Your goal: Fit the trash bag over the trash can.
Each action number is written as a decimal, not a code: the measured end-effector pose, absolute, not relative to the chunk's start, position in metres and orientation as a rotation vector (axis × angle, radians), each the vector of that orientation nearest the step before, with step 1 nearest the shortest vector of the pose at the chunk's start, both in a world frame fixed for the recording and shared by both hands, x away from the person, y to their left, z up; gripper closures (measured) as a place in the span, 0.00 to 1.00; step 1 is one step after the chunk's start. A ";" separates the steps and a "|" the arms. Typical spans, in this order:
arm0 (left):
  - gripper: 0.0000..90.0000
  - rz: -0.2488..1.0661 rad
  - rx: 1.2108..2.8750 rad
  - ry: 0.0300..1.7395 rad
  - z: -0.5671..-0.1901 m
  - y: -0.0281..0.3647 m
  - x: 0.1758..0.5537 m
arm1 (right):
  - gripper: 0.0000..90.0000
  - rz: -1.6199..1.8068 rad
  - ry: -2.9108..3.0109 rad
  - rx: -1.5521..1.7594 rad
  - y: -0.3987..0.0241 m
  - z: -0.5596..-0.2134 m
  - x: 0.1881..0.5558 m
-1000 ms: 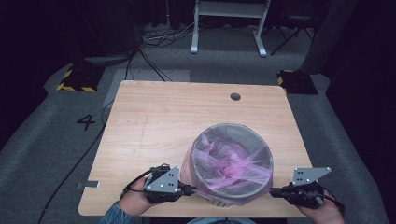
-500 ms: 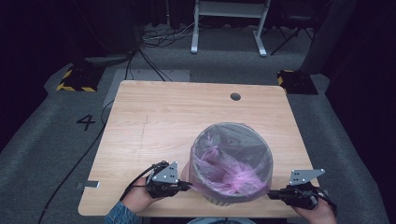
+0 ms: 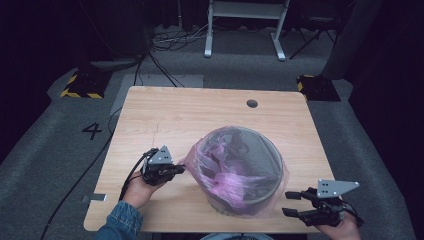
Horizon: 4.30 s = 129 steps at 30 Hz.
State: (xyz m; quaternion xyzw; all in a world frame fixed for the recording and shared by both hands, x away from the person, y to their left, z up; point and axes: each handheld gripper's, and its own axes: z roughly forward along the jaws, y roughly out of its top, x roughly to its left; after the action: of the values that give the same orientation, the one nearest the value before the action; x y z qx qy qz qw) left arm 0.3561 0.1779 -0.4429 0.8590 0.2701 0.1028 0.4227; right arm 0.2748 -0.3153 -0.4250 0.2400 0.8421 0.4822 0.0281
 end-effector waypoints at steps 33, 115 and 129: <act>0.99 0.193 2.140 0.629 -0.446 0.161 0.334 | 1.00 1.305 2.635 0.857 -0.313 -0.419 0.351; 1.00 0.186 2.128 0.562 -0.442 0.138 0.334 | 1.00 1.301 2.755 0.724 -0.274 -0.439 0.368; 0.86 0.233 2.104 0.604 -0.449 0.147 0.331 | 0.45 1.440 2.606 0.751 -0.301 -0.425 0.359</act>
State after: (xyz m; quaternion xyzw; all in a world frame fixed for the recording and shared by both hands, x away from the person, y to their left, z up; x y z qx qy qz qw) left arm 0.3313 0.1466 -0.4486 0.8522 0.2444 0.0945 0.4529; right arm 0.3586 -0.3010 -0.4247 0.2443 0.8482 0.4686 0.0357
